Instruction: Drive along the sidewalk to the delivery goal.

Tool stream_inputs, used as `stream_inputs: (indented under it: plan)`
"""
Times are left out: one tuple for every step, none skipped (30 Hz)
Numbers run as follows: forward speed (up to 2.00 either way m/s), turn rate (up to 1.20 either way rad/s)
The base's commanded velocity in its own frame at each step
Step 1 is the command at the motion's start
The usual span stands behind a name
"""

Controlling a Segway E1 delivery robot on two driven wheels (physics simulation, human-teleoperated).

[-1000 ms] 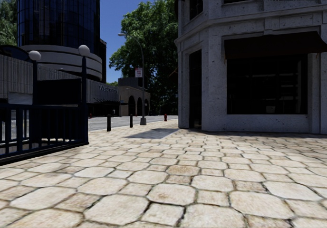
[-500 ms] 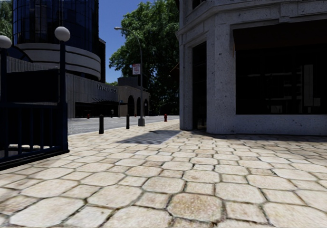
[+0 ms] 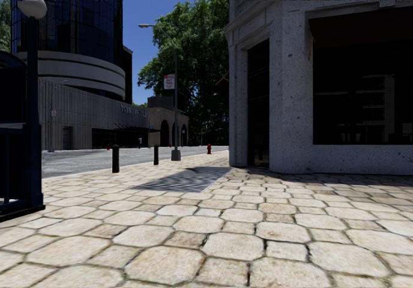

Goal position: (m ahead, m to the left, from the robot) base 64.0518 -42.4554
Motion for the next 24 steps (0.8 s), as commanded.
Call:
stream_inputs:
  plan:
    - [1.99,0.00]
    - [1.99,0.00]
    - [1.99,0.00]
    - [1.99,0.00]
    - [1.99,0.00]
    - [1.99,0.00]
    - [1.99,0.00]
    - [1.99,0.00]
    - [1.99,0.00]
    - [1.99,0.00]
    - [1.99,0.00]
    - [1.99,0.00]
    - [1.99,0.00]
    - [1.99,0.00]
    - [1.99,0.00]
    - [1.99,0.00]
    - [1.99,0.00]
    - [1.99,0.00]
    - [1.99,0.00]
    - [1.99,0.00]
    - [1.99,0.00]
    - [1.99,0.00]
    - [1.99,0.00]
    - [1.99,0.00]
